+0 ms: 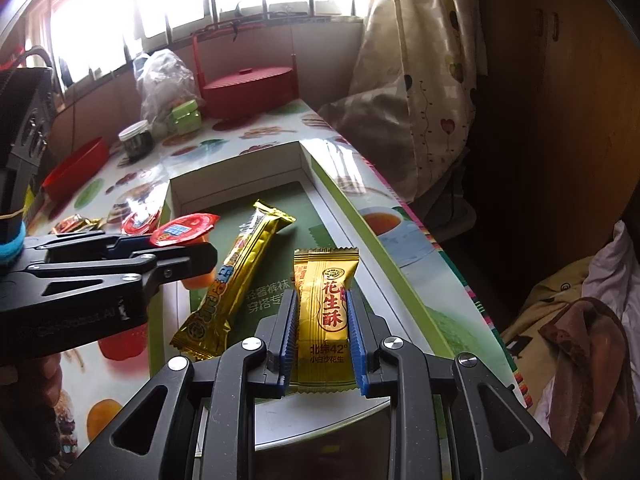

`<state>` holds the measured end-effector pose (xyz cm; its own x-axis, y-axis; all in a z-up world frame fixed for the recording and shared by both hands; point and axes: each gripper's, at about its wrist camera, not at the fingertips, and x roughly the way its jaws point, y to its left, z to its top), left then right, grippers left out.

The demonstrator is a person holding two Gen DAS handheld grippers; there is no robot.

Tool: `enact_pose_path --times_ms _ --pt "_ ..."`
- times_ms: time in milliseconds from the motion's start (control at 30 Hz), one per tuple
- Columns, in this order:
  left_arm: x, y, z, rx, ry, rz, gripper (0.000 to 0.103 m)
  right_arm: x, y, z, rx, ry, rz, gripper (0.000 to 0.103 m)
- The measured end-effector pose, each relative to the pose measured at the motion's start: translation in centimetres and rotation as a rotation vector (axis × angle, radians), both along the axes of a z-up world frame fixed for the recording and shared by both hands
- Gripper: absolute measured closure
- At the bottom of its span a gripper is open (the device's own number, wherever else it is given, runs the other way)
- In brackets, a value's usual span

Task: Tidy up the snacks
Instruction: 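Carry the jelly cup and gold packet over the green box and lower them, then open both tools to release the jelly cup and packet into the box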

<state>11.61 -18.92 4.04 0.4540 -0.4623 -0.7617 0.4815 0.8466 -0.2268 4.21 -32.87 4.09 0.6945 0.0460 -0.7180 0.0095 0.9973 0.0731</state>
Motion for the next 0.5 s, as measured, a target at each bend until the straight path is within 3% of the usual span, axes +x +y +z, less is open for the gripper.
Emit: enact_pose_path --times_ms 333,500 --pt "-0.02 -0.29 -0.09 0.014 -0.002 -0.009 0.068 0.01 0.16 -0.12 0.003 0.0 0.004 0.08" --pt "-0.18 -0.4 -0.06 0.012 -0.002 -0.021 0.064 0.13 0.4 -0.13 0.004 -0.002 0.009 0.075"
